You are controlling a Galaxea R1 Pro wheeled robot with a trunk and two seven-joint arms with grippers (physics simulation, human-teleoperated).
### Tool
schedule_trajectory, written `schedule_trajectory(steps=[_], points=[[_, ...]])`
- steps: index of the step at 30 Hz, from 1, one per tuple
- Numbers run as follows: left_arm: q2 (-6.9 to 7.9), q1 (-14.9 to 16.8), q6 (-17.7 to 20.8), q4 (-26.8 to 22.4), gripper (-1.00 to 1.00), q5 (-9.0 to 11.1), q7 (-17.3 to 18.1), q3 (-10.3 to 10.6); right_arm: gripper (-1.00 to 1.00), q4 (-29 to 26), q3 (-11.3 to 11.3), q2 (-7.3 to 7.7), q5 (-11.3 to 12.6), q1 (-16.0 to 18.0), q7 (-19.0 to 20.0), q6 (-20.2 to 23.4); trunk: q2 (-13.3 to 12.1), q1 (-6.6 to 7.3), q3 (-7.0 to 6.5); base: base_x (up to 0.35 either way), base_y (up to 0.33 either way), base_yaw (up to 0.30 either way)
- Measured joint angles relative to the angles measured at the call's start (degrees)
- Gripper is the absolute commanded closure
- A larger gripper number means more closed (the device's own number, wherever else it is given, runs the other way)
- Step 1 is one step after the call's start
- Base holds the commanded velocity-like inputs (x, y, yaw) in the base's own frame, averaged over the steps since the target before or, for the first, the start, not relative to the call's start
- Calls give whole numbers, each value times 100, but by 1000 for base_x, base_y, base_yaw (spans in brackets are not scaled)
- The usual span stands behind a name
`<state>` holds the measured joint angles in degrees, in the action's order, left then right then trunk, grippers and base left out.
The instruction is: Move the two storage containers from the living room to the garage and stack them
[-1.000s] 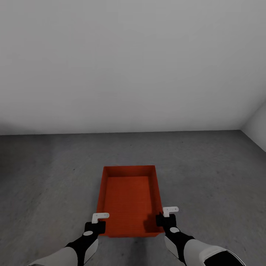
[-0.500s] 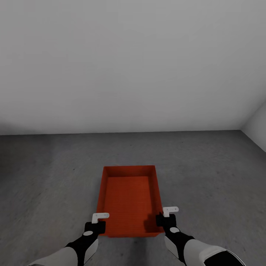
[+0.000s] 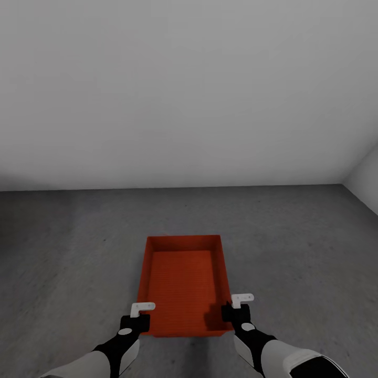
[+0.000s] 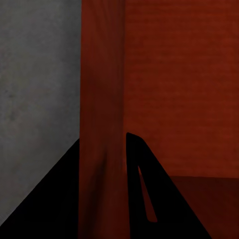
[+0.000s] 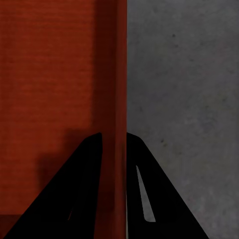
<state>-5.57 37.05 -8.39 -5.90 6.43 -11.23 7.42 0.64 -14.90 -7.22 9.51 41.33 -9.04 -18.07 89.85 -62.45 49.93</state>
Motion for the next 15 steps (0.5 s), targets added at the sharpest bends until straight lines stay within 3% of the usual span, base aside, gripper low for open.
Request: schedule_trajectory(steps=[15], points=[[0,0,2,-1,100,1,-2,0,100,-3,9,0,-16,2,-2,8,1,-1,0,0,0,0]])
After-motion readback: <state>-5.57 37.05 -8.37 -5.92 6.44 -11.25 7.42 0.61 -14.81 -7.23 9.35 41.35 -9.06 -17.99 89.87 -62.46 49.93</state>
